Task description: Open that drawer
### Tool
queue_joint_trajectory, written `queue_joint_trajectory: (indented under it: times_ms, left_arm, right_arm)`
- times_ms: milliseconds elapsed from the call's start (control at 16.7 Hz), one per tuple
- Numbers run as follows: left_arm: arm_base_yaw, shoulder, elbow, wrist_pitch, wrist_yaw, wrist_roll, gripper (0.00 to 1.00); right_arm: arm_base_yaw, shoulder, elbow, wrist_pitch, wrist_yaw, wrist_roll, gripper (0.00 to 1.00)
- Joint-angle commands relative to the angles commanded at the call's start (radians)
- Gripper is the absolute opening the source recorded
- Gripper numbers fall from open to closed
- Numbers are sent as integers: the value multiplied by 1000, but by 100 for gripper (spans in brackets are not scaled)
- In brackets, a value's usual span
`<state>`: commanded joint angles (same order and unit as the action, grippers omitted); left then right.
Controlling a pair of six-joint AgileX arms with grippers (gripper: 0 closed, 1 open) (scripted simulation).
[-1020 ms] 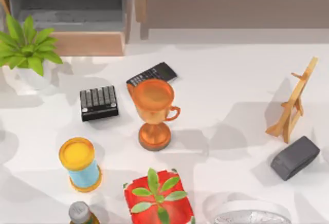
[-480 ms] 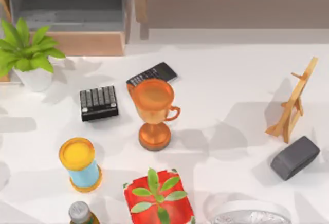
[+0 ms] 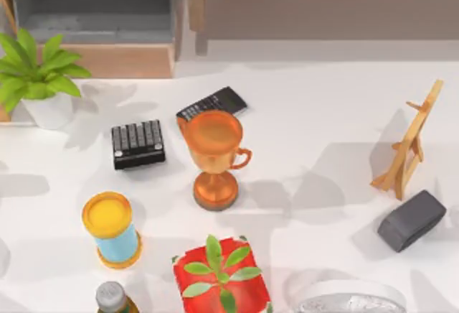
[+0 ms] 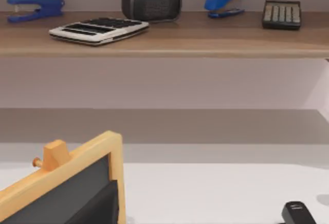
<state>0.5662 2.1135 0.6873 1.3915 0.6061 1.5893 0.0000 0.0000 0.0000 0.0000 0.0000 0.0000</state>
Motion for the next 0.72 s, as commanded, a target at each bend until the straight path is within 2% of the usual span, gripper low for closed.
queue_joint_trajectory:
  times_ms: [420,720]
  left_arm:
    - [108,-72,-185,104,109,6,0]
    - [117,-77,-200,113,118,6,0]
  right_arm:
    - [0,0,0,0,0,0,100]
    - [0,0,0,0,0,0,100]
